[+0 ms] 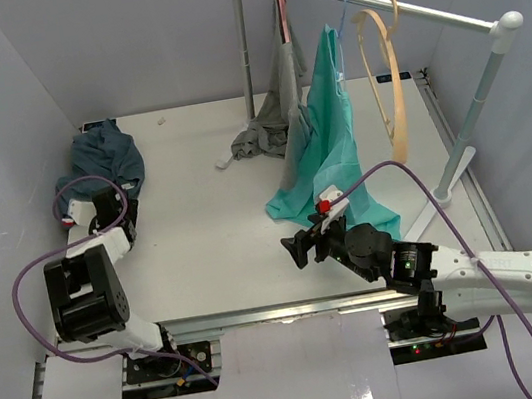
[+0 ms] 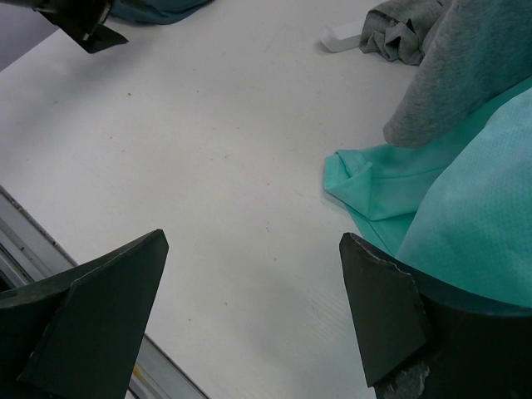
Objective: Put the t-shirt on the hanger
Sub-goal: Move the T-shirt to the corner of the board.
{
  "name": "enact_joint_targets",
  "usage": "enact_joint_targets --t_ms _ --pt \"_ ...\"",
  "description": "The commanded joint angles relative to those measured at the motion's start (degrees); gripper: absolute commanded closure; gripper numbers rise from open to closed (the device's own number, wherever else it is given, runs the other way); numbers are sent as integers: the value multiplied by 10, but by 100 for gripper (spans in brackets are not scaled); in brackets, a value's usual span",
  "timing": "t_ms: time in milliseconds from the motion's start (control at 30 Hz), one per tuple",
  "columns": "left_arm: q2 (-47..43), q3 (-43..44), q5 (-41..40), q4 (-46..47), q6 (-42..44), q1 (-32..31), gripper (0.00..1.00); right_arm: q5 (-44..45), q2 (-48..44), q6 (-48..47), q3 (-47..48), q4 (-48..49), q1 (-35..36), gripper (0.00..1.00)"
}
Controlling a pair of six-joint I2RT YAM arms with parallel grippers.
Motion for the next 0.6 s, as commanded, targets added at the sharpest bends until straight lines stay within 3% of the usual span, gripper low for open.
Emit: enact_joint_targets --t_ms 0,300,567 --pt "41 41 -15 86 -18 6 31 -3 -27 6 29 6 2 9" --pt "76 39 -45 213 36 5 24 -4 -15 -1 33 2 3 9" --pt "142 109 -38 181 69 5 23 -5 14 -4 47 -8 3 8"
